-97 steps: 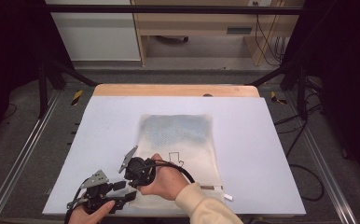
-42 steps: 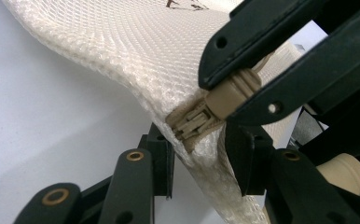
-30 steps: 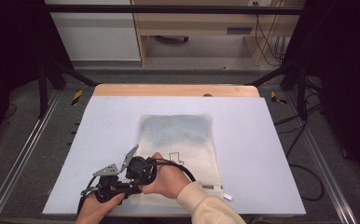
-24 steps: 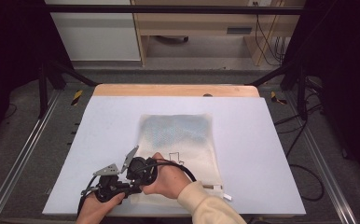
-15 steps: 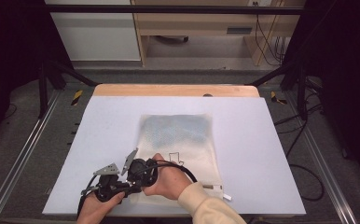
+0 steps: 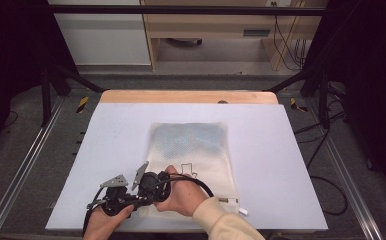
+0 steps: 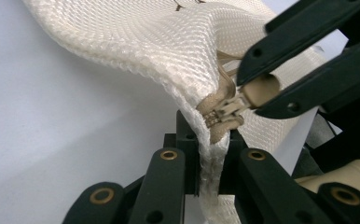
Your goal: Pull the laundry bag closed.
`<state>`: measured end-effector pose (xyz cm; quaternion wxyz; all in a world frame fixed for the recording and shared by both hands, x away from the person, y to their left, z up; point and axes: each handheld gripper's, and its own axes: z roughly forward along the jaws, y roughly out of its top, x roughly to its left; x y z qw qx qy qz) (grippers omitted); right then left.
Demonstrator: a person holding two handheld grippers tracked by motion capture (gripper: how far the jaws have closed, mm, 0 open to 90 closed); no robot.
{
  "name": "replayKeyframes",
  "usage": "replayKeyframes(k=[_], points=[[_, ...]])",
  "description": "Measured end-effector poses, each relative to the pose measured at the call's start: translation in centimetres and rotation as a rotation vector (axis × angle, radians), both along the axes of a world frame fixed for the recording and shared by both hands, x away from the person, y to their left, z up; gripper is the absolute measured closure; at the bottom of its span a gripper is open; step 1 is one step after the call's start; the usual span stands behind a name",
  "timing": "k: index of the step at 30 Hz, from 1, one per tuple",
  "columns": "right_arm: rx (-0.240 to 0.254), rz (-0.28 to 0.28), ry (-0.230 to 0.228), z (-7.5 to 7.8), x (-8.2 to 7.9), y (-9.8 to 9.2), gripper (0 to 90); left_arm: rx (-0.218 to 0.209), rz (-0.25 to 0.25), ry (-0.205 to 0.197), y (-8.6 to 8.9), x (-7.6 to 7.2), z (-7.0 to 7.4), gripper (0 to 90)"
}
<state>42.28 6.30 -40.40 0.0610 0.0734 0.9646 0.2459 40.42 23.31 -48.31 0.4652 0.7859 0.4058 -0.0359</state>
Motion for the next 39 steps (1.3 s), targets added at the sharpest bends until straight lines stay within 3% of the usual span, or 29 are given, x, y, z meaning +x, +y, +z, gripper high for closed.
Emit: replayKeyframes(k=[4,15,20,39], points=[[-0.013,0.004,-0.025,0.3,-0.1,-0.3,82.2,-0.020,0.003,-0.008,0.4,0.0,0.3,83.6],[-0.014,-0.038,0.014,-0.7,0.6,-2.0,82.2,-0.035,-0.009,-0.004,0.3,-0.1,0.4,83.5],[-0.011,-0.041,0.021,-1.0,0.8,-2.5,82.1,-0.016,-0.018,-0.010,0.0,-0.2,0.2,83.4],[-0.013,-0.038,0.030,-1.1,0.9,-2.8,82.0,-0.007,-0.038,-0.015,-0.5,-0.3,0.0,83.1]])
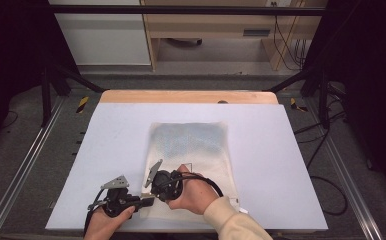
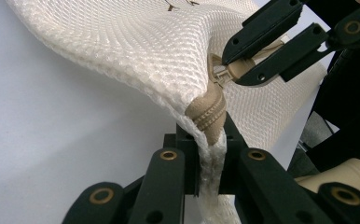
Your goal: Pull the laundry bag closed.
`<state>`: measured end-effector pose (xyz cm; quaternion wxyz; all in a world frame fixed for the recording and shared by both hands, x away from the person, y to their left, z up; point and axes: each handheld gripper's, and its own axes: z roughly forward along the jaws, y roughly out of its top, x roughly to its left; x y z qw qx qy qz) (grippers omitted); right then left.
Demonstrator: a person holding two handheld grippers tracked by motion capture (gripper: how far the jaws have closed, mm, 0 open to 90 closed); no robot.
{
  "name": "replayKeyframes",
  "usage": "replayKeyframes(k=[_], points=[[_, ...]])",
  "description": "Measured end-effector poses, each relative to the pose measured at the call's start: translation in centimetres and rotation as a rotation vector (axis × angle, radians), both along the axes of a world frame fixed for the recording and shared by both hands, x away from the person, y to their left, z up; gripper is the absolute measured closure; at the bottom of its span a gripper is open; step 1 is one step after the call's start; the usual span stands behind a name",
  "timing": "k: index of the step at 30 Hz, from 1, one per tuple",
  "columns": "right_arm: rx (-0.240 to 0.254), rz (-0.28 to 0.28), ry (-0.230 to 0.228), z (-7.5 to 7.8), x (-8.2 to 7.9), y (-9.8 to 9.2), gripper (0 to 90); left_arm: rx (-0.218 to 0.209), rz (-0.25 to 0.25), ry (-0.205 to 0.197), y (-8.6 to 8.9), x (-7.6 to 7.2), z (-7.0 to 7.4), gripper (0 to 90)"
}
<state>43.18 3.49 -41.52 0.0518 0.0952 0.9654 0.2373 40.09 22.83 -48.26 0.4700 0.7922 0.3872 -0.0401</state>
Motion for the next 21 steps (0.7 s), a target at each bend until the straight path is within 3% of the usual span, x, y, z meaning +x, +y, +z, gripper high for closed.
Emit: replayKeyframes(k=[21], points=[[0.003,0.003,0.015,-0.27,-0.25,-0.77,82.1,0.002,-0.016,-0.005,-0.36,-0.17,0.04,83.1]])
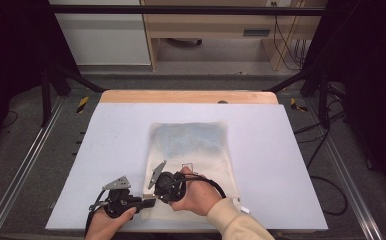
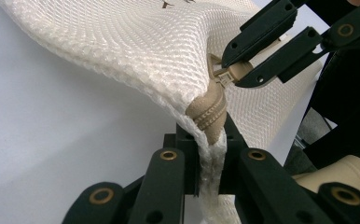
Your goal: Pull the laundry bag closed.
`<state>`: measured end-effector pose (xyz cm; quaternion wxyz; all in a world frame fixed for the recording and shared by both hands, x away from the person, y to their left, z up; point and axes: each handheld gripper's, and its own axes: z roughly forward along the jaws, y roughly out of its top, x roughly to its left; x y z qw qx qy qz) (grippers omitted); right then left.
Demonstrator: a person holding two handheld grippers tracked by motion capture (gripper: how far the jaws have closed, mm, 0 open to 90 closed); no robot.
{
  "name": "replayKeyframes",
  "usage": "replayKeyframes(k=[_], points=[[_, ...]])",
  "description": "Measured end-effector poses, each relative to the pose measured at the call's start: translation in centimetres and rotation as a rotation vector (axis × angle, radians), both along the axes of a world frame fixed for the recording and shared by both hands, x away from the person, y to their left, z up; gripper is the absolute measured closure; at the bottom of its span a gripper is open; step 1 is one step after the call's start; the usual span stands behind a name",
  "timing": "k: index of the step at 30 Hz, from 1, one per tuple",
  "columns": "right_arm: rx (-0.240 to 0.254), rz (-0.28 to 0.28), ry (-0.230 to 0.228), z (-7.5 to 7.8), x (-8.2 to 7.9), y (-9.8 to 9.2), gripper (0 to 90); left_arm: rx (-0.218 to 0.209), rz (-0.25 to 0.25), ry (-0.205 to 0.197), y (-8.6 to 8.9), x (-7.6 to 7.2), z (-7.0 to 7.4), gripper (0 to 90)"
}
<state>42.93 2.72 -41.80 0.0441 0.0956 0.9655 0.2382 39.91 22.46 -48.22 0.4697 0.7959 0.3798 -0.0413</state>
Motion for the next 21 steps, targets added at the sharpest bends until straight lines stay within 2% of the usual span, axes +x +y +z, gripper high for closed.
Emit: replayKeyframes(k=[21], points=[[0.000,-0.019,0.006,-0.1,0.1,-1.4,82.0,-0.005,-0.012,-0.003,-0.2,-0.1,0.1,83.0]])
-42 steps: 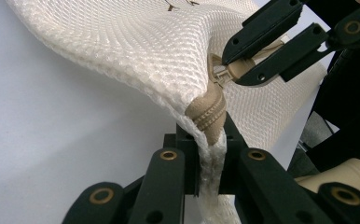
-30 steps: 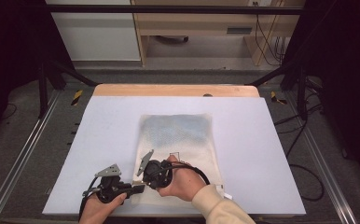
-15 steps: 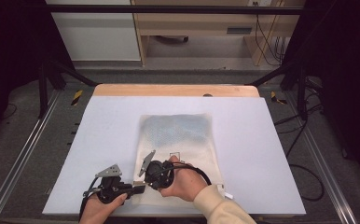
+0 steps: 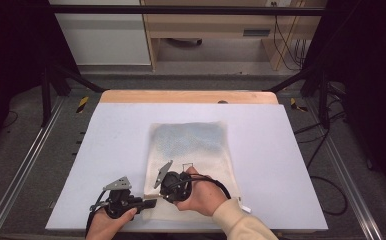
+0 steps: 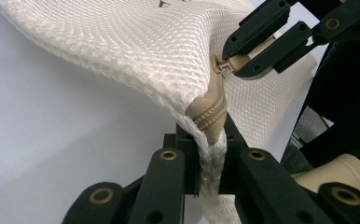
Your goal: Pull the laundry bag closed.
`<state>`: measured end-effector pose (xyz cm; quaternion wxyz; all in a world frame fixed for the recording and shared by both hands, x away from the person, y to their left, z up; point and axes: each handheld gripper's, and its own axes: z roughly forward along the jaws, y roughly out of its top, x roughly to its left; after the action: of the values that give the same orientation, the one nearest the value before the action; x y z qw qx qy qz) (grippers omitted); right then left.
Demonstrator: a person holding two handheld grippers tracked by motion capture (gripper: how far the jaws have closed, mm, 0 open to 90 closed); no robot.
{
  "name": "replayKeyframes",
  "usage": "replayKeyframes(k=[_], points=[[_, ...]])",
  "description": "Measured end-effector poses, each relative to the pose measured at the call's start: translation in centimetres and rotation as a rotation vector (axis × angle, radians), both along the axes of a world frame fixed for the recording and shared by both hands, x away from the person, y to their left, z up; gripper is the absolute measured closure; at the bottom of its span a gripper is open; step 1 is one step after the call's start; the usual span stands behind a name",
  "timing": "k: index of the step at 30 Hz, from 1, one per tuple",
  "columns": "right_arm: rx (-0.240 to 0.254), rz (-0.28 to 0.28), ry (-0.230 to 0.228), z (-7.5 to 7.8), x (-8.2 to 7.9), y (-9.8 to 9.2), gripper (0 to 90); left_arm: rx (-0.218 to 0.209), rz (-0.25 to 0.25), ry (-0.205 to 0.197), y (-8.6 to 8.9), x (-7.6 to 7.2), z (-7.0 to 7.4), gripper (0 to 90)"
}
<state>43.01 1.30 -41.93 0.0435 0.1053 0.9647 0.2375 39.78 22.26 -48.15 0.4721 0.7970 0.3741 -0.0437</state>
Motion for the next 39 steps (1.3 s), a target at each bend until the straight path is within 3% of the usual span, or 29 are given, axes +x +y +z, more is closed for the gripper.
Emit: replayKeyframes(k=[21,39], points=[[0.009,-0.028,0.001,0.1,-0.1,-1.4,82.1,-0.008,-0.009,0.003,-0.1,0.0,0.0,83.0],[0.032,-0.049,-0.028,0.6,-0.8,-1.9,82.1,-0.026,-0.002,-0.020,-0.2,-0.3,0.1,83.0]])
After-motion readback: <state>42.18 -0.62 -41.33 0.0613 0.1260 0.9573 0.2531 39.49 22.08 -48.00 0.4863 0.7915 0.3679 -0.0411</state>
